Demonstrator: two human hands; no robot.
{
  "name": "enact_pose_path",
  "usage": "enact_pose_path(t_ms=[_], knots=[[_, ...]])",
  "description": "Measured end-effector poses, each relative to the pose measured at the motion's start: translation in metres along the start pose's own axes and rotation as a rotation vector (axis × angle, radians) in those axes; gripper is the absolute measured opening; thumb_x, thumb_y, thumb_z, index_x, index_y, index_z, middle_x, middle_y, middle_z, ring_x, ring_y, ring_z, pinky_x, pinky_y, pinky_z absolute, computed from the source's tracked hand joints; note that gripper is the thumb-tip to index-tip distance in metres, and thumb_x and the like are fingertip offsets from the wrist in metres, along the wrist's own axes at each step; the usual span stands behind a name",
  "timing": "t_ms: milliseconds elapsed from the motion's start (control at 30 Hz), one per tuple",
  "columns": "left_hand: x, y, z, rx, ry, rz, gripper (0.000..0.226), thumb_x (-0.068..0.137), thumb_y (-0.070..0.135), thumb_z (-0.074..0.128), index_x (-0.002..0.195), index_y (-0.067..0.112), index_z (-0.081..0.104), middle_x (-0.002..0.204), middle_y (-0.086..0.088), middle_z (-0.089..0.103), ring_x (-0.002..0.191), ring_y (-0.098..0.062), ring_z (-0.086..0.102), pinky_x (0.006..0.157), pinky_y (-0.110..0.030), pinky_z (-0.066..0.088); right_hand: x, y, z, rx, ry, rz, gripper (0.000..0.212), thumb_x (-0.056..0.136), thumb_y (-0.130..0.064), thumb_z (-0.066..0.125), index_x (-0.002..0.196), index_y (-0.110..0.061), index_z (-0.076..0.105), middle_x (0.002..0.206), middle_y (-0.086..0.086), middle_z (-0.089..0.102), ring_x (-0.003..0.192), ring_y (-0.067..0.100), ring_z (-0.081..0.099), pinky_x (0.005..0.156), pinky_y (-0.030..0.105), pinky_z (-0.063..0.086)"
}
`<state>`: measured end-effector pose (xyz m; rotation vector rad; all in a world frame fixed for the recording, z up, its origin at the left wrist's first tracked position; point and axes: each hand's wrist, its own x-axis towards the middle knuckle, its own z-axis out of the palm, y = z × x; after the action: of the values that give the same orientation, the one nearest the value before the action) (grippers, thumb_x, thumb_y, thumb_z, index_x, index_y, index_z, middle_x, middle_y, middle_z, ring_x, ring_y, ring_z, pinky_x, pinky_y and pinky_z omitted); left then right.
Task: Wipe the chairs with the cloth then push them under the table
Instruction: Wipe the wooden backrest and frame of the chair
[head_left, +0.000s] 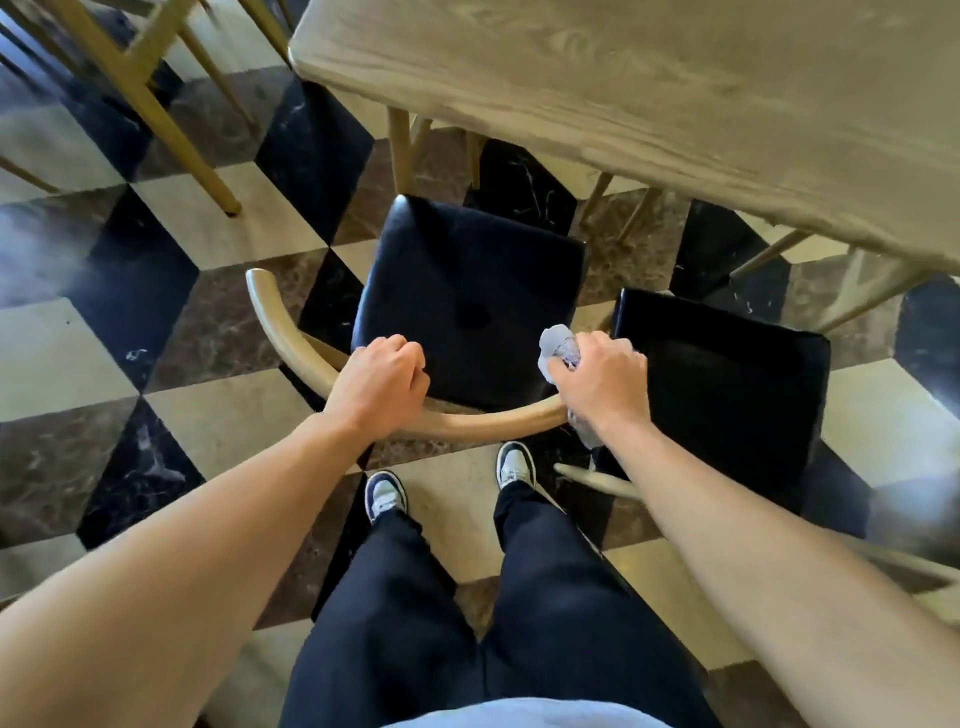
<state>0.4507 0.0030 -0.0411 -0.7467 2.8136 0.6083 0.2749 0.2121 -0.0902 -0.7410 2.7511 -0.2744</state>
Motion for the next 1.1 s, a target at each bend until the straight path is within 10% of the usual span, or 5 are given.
enact_pose_path(t_ms=[300,500,767,1100], knots=[[0.008,-0.06,-0.013,-0.024,-0.146,0.172,0.023,0.098,0.022,0.047,0.091,0.011,0.066,0.091,-0.004,0.06,0.082,-0.023,0.056,0.076,-0.044,0.049,-0.089,-0.104,0.046,0.153,0.262,0.114,0.039,0.095,-0.054,0.05,0.096,-0.02,0.07,0.1,-0.001,0.071,0.113,0.025,0.055,0.107,0.05,0.037],[0.007,-0.096,-0.022,-0.031,-0.2,0.202,0.026,0.098,0.024,0.044,0.091,0.011,0.065,0.092,-0.005,0.06,0.087,-0.026,0.056,0.08,-0.048,0.049,-0.083,-0.101,0.044,0.095,0.217,-0.007,0.047,0.101,-0.041,0.049,0.147,-0.031,0.048,0.115,0.0,0.073,0.13,0.029,0.048,0.117,0.055,0.026],[0.011,-0.112,-0.019,0.026,-0.154,0.242,0.021,0.098,0.017,0.045,0.096,0.012,0.065,0.095,-0.005,0.062,0.088,-0.026,0.056,0.08,-0.046,0.049,-0.026,-0.035,0.026,0.11,0.132,0.302,0.028,0.095,-0.025,0.058,0.117,-0.018,0.073,0.142,0.008,0.055,0.143,0.039,0.032,0.119,0.054,0.026],[0.012,-0.107,-0.016,0.066,-0.195,0.239,0.022,0.087,-0.002,0.052,0.102,0.01,0.062,0.099,-0.008,0.057,0.092,-0.027,0.053,0.08,-0.044,0.049,-0.102,-0.179,0.046,0.126,0.196,0.301,0.038,0.093,-0.041,0.047,0.117,-0.027,0.072,0.121,0.001,0.068,0.133,0.03,0.045,0.114,0.057,0.029]])
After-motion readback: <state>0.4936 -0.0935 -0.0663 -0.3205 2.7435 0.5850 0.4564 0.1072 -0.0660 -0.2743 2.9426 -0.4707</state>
